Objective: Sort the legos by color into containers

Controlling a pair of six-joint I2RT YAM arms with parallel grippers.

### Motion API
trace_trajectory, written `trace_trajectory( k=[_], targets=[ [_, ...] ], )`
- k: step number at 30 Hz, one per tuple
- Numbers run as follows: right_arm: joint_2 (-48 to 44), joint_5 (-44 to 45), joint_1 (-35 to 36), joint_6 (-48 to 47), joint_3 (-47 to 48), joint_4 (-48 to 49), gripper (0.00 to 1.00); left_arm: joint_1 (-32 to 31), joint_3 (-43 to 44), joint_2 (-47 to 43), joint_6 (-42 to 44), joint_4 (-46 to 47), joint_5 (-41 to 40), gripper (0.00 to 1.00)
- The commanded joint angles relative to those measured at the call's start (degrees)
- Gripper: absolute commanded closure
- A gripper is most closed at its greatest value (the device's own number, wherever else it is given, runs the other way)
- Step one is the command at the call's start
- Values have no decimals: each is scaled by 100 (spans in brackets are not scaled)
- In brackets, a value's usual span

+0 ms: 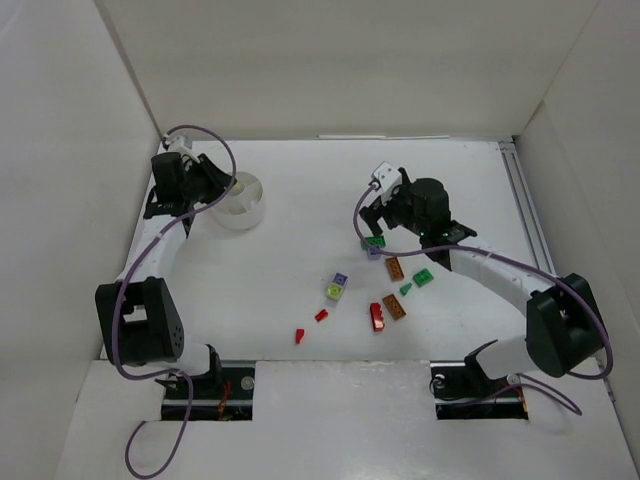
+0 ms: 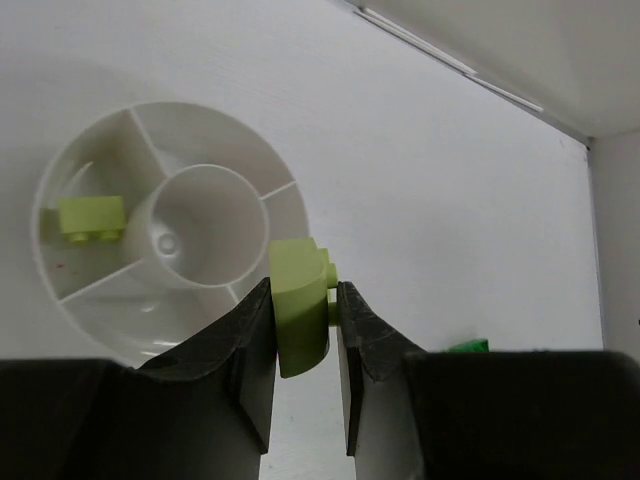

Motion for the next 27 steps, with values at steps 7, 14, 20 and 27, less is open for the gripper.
trace_trajectory(
  k=[7, 14, 20, 27],
  targets=[
    [237, -713, -456, 249, 153, -89, 0, 500, 770, 345, 207, -389, -1442, 100],
    [289, -819, -693, 196, 268, -142, 0, 500, 1359, 1233, 383, -530, -1365, 100],
    [289, -819, -798, 196, 268, -247, 0, 500, 1676, 1567, 576, -750, -1233, 100],
    [289, -819, -851, 196, 268, -247, 0, 500, 1483, 1567, 691, -750, -926, 76]
  ],
)
